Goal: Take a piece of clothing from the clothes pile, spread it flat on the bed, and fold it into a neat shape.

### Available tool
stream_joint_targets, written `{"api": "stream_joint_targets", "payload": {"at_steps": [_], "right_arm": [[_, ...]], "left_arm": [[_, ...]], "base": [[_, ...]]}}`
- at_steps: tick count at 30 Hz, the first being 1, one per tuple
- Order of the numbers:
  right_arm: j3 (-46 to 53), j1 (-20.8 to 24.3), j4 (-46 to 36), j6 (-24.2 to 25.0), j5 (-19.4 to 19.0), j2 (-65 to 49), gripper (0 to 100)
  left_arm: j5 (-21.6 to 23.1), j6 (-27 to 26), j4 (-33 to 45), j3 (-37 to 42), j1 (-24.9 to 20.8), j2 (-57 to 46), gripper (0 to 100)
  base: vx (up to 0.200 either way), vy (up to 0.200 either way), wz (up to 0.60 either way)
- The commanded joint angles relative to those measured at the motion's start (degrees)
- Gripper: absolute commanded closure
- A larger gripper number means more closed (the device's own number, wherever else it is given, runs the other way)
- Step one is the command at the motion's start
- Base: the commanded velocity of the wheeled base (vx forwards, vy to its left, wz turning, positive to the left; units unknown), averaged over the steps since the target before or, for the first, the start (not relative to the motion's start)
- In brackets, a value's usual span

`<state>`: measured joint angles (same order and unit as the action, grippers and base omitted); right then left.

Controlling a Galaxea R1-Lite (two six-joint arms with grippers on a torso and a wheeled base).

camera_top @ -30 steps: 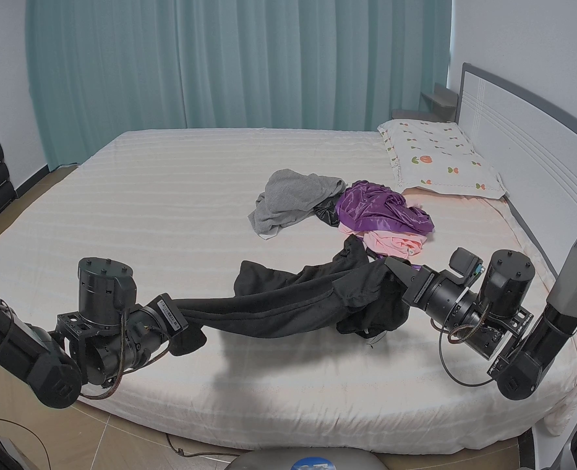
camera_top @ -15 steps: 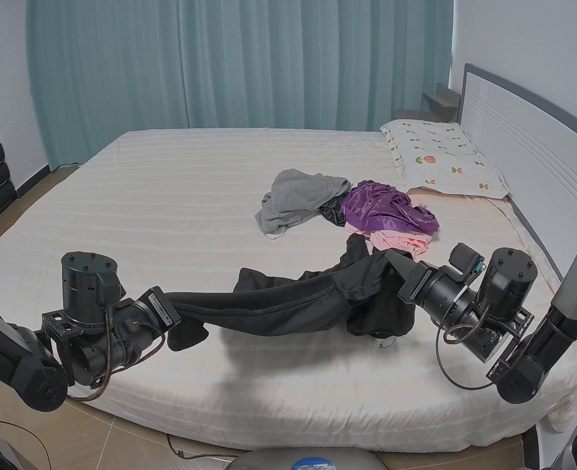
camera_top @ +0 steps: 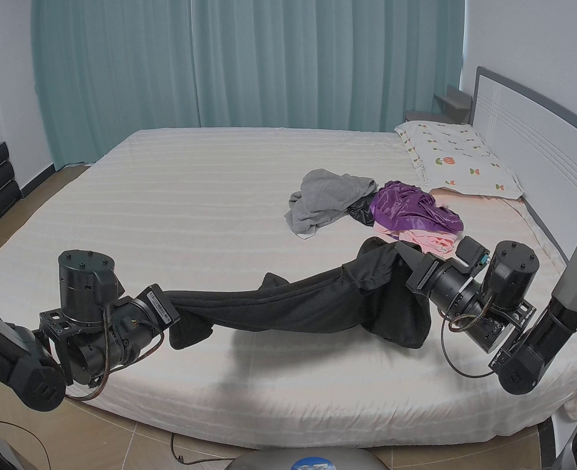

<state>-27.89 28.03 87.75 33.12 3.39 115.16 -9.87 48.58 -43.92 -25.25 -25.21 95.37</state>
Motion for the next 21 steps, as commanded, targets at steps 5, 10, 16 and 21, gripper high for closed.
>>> {"api": "stream_joint_targets", "payload": {"at_steps": [5, 10, 16, 21], "right_arm": [[-0.23, -0.6, 0.05, 0.01, -0.05, 0.68, 100], [-0.23, -0.6, 0.14, 0.01, 0.13, 0.32, 100], [-0.32, -2.1, 0.23, 0.01, -0.05, -0.91, 100], [-1.38, -2.54, -0.12, 0.1, 0.13, -0.38, 100]], "left_arm": [[-0.06, 0.11, -0.02, -0.15, 0.07, 0.17, 100], [-0.15, 0.02, -0.02, -0.07, -0.01, -0.01, 100], [-0.15, 0.02, -0.02, -0.15, 0.07, -0.01, 100], [-0.15, 0.02, -0.02, -0.15, -0.01, -0.09, 100]], "base": [[0.0, 0.2, 0.0], [0.0, 0.2, 0.0], [0.0, 0.2, 0.0], [0.0, 0.2, 0.0]]}}
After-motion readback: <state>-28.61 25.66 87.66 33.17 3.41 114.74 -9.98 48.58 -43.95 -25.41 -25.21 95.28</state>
